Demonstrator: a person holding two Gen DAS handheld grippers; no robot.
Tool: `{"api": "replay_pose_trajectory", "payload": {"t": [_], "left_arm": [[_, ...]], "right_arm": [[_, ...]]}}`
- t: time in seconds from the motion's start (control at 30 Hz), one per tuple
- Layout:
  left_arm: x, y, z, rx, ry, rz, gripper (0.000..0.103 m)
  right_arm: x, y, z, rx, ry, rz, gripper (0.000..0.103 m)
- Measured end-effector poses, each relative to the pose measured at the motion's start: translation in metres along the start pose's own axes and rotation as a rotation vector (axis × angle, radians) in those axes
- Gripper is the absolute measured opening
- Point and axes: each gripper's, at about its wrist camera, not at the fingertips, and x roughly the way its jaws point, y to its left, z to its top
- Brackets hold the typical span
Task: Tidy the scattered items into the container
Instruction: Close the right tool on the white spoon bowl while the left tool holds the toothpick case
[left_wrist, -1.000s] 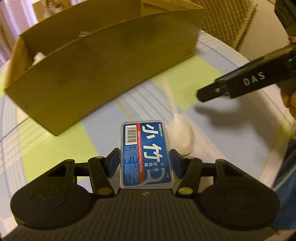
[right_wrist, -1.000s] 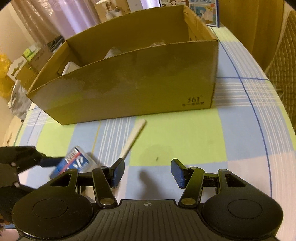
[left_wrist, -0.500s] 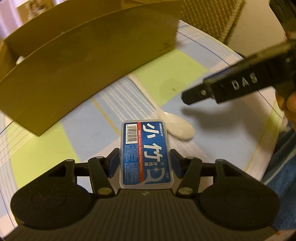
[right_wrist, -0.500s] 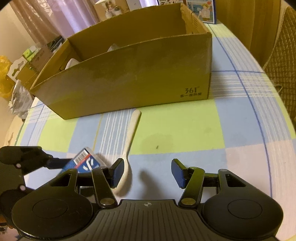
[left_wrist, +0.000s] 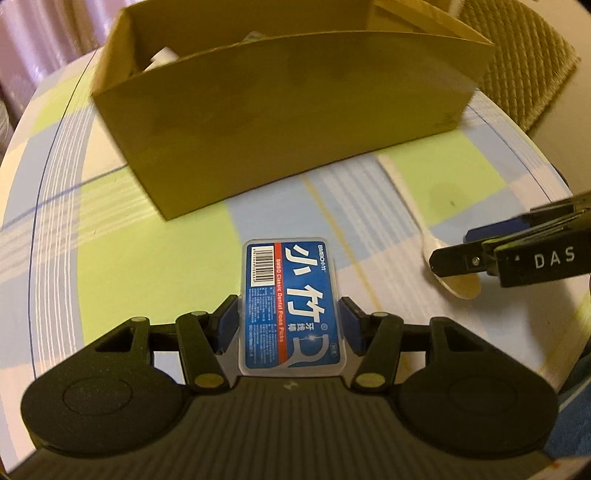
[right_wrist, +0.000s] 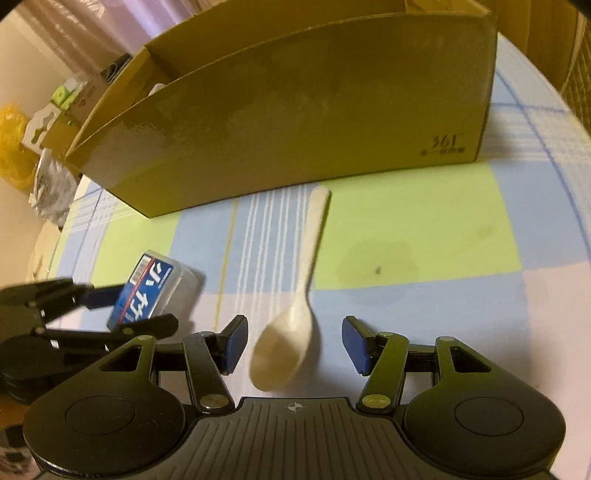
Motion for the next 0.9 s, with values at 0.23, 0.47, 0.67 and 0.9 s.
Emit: {"api": "replay_pose_trajectory", "payload": {"t": [0.23, 0.47, 0.67, 0.9], "left_arm": [[-0.003, 0.016, -0.009, -0.027, -0.007, -0.004, 0.053], [-0.003, 0.019, -0.011, -0.034, -0.024, -0.021, 0.053], [0.002, 0.013, -0.01, -0.018, -0.014, -0.017, 0.053], [0.004, 0.008, -0.009, 0.003, -0.009, -0.014, 0.057]], "right_arm": [[0.013, 0.032, -0.006, -0.147, -0.008, -0.134, 0.054], [0.014, 0.035, -0.011, -0.2, -0.016, -0.212, 0.02], [0.006, 0.021, -0.017, -0.171, 0.002, -0.191, 0.008], [0.001, 0.025, -0.017, -0.181, -0.018, -0.168, 0.007]]}}
